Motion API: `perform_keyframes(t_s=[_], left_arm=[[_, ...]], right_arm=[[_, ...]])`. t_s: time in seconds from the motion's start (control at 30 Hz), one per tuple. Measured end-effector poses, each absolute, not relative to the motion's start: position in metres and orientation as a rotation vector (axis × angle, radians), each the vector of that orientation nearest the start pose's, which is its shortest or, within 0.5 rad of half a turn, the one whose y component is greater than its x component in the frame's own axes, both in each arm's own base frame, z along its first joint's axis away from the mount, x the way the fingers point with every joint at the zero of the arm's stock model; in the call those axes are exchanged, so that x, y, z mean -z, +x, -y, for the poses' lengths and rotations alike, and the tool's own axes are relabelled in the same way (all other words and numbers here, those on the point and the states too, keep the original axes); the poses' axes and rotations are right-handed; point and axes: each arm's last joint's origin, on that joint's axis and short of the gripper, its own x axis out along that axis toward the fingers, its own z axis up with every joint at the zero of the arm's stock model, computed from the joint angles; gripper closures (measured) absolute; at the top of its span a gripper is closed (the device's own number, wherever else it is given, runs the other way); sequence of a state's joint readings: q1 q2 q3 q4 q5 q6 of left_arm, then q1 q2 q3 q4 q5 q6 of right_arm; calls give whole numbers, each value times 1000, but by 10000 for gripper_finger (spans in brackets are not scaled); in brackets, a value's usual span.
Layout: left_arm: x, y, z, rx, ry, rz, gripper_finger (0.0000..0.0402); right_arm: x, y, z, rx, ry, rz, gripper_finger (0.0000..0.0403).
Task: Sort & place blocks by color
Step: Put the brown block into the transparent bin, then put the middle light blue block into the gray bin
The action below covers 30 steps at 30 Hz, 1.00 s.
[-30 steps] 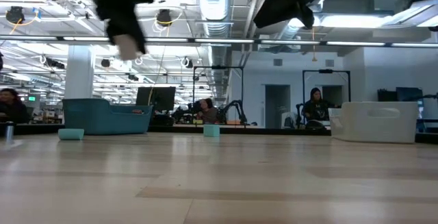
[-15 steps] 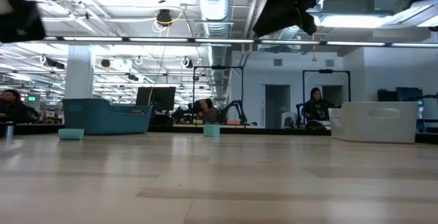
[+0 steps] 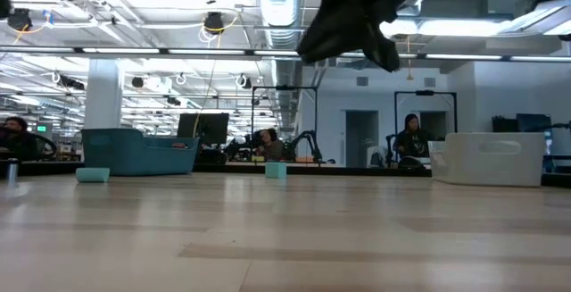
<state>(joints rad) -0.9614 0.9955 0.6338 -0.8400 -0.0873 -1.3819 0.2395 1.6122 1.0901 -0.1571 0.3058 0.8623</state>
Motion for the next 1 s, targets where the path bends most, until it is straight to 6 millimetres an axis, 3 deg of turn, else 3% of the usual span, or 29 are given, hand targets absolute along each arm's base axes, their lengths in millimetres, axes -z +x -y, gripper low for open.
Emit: perform_keyframes(t_s=[0.23, 0.43, 0.77, 1.0], left_arm=[[-194, 86, 149, -71, -500, -1378, 159], [-195, 84, 149, -55, -500, -1364, 139], [-211, 90, 136, -78, -575, -1147, 138], [-219, 101, 121, -213, -600, -885, 138]], right_arm=[[-230, 342, -90, 324, 719, -572, 325], [-234, 337, -102, 317, 757, -557, 325], [-251, 333, -109, 306, 762, -514, 325], [-280, 344, -92, 285, 705, -477, 325]])
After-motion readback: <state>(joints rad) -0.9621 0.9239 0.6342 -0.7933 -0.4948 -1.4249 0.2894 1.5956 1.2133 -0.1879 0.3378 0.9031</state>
